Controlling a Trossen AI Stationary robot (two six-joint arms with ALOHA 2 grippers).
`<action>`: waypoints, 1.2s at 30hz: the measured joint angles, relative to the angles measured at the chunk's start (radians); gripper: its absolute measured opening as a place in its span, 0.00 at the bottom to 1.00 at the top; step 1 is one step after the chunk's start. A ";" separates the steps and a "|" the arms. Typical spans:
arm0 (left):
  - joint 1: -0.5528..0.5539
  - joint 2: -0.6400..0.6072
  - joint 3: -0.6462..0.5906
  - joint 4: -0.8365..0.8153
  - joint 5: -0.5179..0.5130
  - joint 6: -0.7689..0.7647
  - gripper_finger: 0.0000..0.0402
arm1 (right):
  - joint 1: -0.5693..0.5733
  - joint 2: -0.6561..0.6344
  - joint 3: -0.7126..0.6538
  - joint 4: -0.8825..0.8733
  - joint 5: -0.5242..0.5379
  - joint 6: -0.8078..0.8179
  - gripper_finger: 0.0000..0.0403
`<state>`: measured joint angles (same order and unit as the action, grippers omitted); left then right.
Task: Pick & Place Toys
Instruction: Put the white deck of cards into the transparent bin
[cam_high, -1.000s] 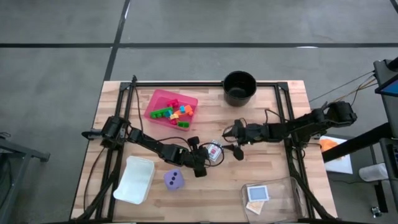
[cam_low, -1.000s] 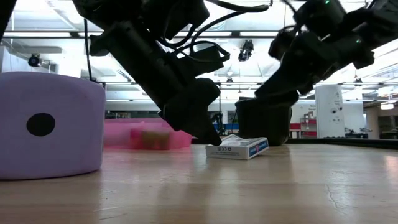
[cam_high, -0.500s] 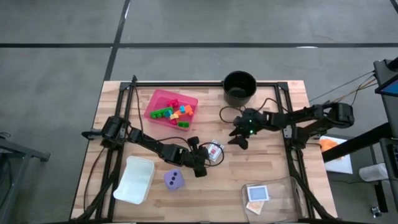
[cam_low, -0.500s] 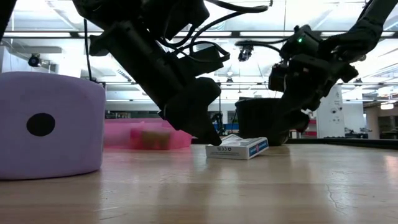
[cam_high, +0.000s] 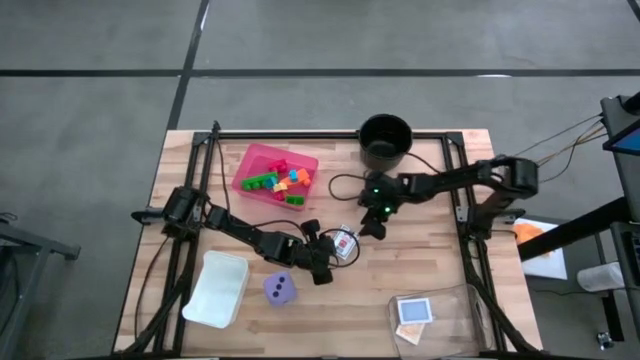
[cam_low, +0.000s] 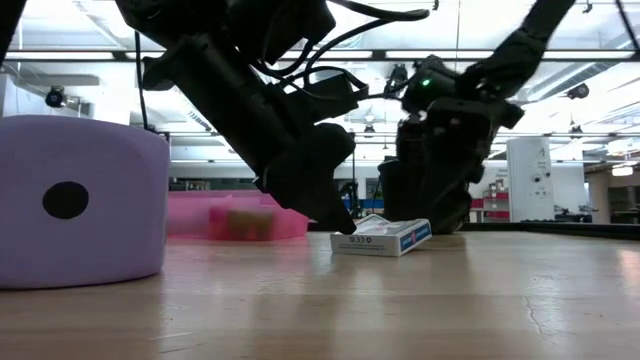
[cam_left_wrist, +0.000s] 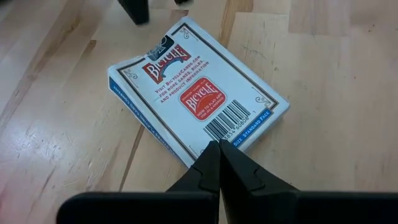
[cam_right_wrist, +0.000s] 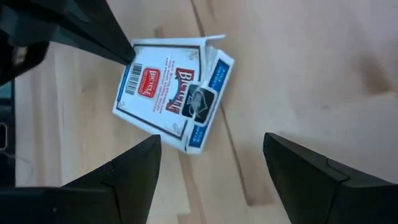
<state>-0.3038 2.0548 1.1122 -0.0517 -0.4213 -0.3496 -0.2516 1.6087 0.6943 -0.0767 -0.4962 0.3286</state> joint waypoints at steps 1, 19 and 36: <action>0.000 0.000 0.000 0.000 0.000 0.000 0.01 | 0.002 0.026 0.016 -0.005 -0.011 -0.003 0.70; 0.000 0.006 -0.001 0.003 -0.002 -0.015 0.01 | 0.033 0.207 0.161 -0.033 -0.149 -0.045 0.70; -0.002 0.006 -0.001 0.006 -0.018 -0.017 0.01 | 0.086 0.208 0.170 -0.033 -0.097 -0.122 0.22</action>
<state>-0.3058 2.0609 1.1114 -0.0454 -0.4391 -0.3670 -0.1654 1.8168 0.8646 -0.1097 -0.5932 0.2071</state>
